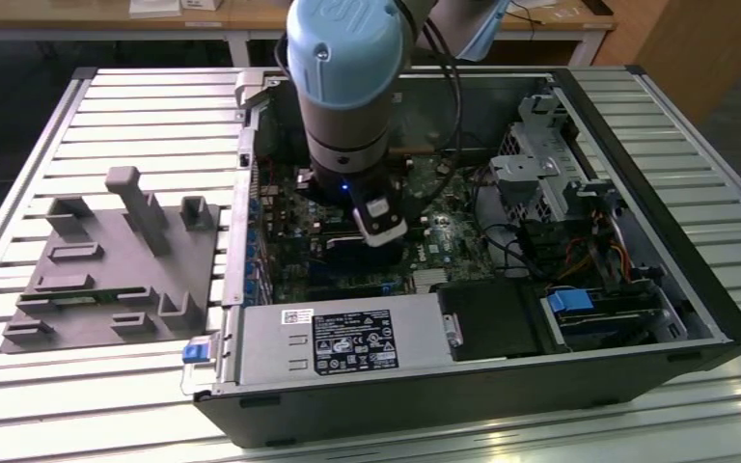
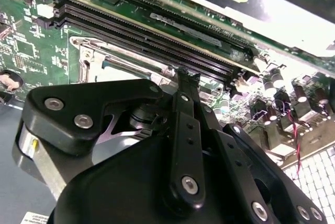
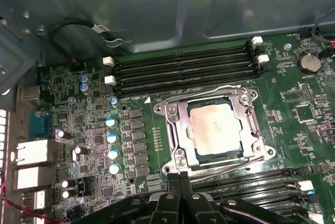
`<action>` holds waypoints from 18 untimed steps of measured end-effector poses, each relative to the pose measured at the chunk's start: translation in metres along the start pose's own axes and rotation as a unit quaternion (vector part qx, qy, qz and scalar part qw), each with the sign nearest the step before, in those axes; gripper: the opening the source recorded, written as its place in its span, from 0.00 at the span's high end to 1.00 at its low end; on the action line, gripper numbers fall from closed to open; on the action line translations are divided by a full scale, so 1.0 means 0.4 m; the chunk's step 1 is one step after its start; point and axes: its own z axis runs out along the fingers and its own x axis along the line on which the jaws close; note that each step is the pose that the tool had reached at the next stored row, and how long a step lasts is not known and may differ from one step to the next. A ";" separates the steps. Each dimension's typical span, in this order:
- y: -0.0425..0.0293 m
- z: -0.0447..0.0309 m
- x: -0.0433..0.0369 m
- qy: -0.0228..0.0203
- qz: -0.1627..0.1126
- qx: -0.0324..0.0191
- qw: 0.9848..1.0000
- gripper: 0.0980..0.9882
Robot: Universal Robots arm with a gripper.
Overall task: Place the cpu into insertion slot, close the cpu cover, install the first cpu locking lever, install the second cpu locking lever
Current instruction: 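Install the second cpu locking lever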
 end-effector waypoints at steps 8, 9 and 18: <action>-0.004 0.013 0.000 0.001 0.000 -0.007 1.000 1.00; -0.005 0.015 0.000 0.001 0.000 -0.007 1.000 1.00; 0.001 0.025 0.007 0.001 0.000 -0.007 1.000 1.00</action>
